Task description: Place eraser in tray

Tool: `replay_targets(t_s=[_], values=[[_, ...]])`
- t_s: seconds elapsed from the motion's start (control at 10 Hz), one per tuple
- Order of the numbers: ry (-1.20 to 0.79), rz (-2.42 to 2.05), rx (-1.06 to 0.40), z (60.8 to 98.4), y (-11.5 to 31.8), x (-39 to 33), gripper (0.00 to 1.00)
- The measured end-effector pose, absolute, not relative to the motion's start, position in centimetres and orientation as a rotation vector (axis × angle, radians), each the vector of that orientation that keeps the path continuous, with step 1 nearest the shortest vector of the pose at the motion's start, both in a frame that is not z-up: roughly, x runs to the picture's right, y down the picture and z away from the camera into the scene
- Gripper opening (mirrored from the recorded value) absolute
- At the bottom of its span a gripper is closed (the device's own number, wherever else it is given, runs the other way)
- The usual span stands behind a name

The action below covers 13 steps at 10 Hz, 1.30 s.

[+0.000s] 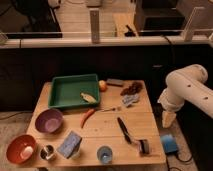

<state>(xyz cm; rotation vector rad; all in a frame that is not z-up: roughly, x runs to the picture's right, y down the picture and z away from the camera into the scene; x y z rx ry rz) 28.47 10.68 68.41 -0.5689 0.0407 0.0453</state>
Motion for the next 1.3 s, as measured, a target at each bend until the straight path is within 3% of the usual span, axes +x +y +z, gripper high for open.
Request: replay_targets(t_s=[1.3], values=[[-0.02, 0.08, -0.564, 75.0, 6.7, 21.9, 0.8]])
